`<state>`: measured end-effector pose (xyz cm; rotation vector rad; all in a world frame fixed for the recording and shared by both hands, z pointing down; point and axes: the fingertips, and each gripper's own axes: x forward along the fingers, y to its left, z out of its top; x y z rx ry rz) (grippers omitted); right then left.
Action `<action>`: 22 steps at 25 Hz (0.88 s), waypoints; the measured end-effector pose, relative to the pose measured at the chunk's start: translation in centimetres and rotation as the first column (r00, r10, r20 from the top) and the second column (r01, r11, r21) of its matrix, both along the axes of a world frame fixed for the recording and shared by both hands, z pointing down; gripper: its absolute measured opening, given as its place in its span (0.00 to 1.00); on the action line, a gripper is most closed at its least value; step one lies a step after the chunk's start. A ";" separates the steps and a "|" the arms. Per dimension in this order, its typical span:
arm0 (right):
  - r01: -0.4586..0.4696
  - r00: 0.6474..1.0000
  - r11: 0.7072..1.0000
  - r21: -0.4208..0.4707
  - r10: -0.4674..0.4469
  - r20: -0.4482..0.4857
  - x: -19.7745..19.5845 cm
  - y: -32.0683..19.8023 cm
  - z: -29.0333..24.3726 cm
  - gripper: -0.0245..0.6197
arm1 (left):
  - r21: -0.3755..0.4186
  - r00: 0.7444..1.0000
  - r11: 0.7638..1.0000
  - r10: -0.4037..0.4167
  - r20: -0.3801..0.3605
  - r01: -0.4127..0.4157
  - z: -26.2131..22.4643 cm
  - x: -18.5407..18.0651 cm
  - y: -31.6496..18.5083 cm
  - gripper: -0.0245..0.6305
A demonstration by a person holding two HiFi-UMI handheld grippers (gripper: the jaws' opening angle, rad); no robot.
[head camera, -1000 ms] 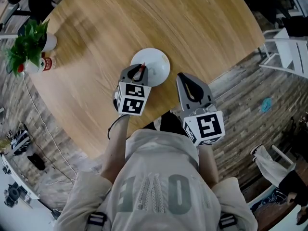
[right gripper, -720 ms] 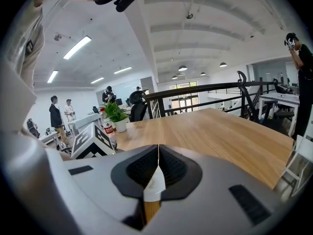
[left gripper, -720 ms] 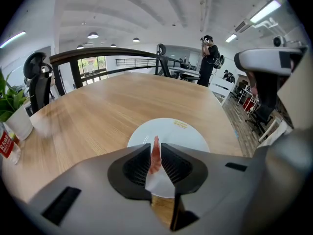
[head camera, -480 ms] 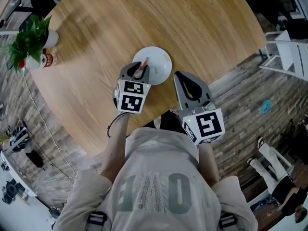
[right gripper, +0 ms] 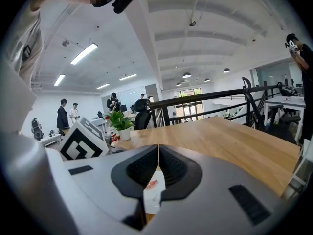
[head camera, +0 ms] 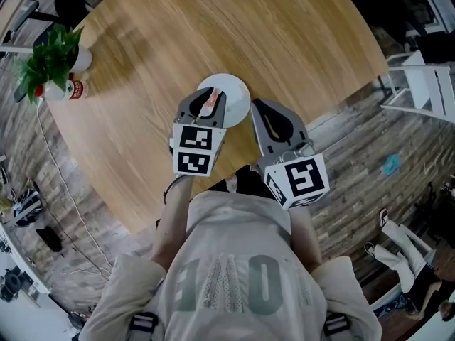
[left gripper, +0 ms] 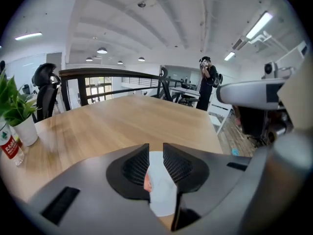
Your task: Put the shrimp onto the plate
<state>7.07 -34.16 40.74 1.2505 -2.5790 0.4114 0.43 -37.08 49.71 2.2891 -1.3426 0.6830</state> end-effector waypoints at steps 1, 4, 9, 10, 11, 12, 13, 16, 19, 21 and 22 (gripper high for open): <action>0.000 1.000 1.000 0.015 0.000 0.005 0.0 -0.2 -0.4 0.07 | 0.025 1.000 1.000 -0.008 -0.012 0.008 -1.0 0.2 -0.1 0.18; -0.011 1.000 0.999 0.052 0.011 0.018 0.4 -0.6 -1.6 0.07 | 0.109 1.000 0.994 -0.007 -0.028 0.010 -4.3 0.8 -0.4 0.17; -0.011 1.000 0.994 0.107 0.010 0.012 0.5 -0.7 -3.3 0.07 | 0.213 0.990 0.976 -0.013 -0.142 0.044 -9.8 1.2 -0.5 0.17; -0.004 1.000 0.992 0.123 0.003 0.010 0.5 -0.7 -3.7 0.07 | 0.233 0.988 0.971 -0.016 -0.156 0.053 -10.7 1.1 -0.4 0.17; 0.000 1.000 0.990 0.138 -0.002 0.009 0.5 -0.6 -4.2 0.07 | 0.251 0.986 0.966 -0.020 -0.165 0.061 -11.5 1.1 -0.3 0.17; 0.002 1.000 0.989 0.149 -0.003 0.011 0.5 -0.6 -4.6 0.07 | 0.269 0.985 0.961 -0.024 -0.171 0.070 -12.3 1.0 -0.1 0.17; 0.000 1.000 0.987 0.159 -0.002 0.015 0.6 -0.6 -5.0 0.07 | 0.289 0.984 0.954 -0.029 -0.176 0.080 -13.2 0.9 0.1 0.16; -0.014 1.000 0.982 0.188 0.010 0.025 0.9 -0.5 -6.3 0.07 | 0.393 0.979 0.912 -0.043 -0.199 0.120 -16.4 0.5 0.7 0.06; -0.032 0.999 0.973 0.228 0.024 0.034 1.2 -0.4 -7.6 0.07 | 0.507 0.977 0.851 -0.032 -0.212 0.138 -19.9 0.3 1.4 0.05; -0.039 0.999 0.966 0.257 0.030 0.036 1.4 -0.3 -8.6 0.07 | 0.556 0.976 0.817 -0.033 -0.214 0.150 -21.6 0.2 1.8 0.05; -0.040 0.999 0.962 0.271 0.031 0.038 1.5 -0.2 -9.2 0.07 | 0.574 0.976 0.804 -0.036 -0.214 0.155 -22.2 0.1 2.0 0.05</action>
